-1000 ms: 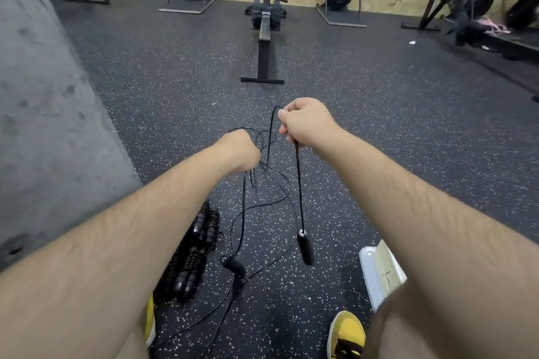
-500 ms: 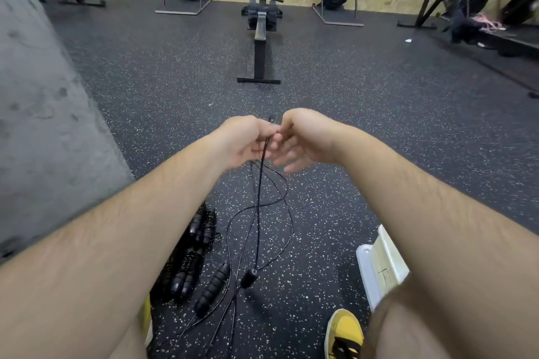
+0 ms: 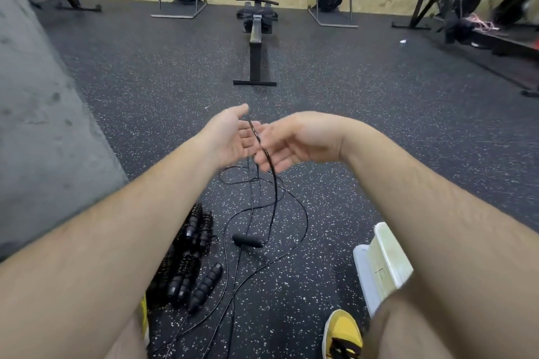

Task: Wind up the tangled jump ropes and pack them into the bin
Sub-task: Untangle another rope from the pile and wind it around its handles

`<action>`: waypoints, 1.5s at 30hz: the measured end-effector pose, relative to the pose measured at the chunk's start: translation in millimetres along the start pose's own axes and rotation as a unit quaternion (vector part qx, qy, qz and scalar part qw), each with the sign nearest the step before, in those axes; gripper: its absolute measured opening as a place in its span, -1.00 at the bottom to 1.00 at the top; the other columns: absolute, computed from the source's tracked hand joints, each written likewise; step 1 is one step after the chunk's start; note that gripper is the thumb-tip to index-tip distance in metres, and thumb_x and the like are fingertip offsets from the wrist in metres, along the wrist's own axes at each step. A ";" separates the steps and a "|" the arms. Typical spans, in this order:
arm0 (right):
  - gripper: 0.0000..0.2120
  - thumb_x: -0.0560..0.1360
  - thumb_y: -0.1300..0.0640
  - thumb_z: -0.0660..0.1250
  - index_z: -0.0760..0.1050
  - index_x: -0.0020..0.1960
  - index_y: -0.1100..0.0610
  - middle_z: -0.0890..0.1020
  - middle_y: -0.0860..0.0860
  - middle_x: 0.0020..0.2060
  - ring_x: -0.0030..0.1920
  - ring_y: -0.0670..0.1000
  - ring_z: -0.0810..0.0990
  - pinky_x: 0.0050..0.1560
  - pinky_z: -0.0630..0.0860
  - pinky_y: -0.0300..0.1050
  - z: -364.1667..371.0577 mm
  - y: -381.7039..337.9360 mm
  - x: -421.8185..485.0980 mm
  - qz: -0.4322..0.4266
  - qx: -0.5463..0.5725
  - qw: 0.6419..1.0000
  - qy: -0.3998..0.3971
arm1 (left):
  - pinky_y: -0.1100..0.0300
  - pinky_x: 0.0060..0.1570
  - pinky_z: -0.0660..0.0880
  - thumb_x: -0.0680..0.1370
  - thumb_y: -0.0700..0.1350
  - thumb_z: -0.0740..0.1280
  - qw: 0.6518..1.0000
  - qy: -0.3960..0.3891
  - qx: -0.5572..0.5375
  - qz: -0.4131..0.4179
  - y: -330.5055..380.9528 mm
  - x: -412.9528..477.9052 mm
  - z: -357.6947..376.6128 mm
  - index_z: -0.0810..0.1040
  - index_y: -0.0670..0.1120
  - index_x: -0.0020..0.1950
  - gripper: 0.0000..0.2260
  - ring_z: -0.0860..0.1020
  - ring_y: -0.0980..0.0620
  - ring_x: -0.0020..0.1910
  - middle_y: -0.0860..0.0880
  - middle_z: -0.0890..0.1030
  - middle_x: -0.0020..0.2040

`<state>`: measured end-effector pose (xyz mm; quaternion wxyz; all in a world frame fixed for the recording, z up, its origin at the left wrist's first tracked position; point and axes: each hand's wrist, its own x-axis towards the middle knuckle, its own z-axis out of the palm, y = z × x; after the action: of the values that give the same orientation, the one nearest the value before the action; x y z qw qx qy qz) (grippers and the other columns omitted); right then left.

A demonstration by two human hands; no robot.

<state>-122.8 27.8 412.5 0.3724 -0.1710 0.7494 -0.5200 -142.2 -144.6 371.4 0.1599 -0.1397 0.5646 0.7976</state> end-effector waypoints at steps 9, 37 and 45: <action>-0.55 0.60 -0.12 0.12 0.46 0.10 0.28 0.60 0.15 -0.11 -0.09 0.15 0.65 0.21 0.56 0.11 -8.9 11.3 19.6 0.090 0.153 0.977 0.121 | 0.25 -0.20 0.45 0.66 -0.24 0.22 0.946 -0.199 0.248 0.059 -4.4 -23.5 -0.8 0.60 -0.15 0.05 -0.84 0.57 0.07 -0.20 -0.01 0.64 -0.18; -0.76 0.66 0.08 0.21 0.50 0.15 0.24 0.67 0.02 -0.25 -0.22 0.01 0.62 0.00 0.56 -0.02 4.6 -0.2 37.8 -0.037 0.235 0.940 0.245 | 0.16 -0.03 0.55 0.64 -0.25 0.21 0.931 -0.248 0.266 -0.006 -2.5 -32.2 -15.4 0.59 -0.22 0.18 -0.80 0.66 -0.03 -0.04 -0.08 0.69 -0.05; -0.76 0.67 0.17 0.18 0.53 0.19 0.30 0.64 0.07 -0.19 -0.22 0.01 0.58 -0.11 0.57 -0.06 18.7 -7.7 11.8 -0.073 -0.013 0.994 0.085 | 0.05 -0.11 0.54 0.62 0.29 0.11 0.988 -0.145 0.044 -0.041 5.2 -13.1 -13.3 0.58 -0.19 0.09 -0.44 0.61 -0.17 -0.05 -0.13 0.62 -0.24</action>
<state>-117.8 4.9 411.6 0.2658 -0.1849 0.7705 -0.5491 -131.8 -160.1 376.8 0.2788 -0.0384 0.5641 0.7763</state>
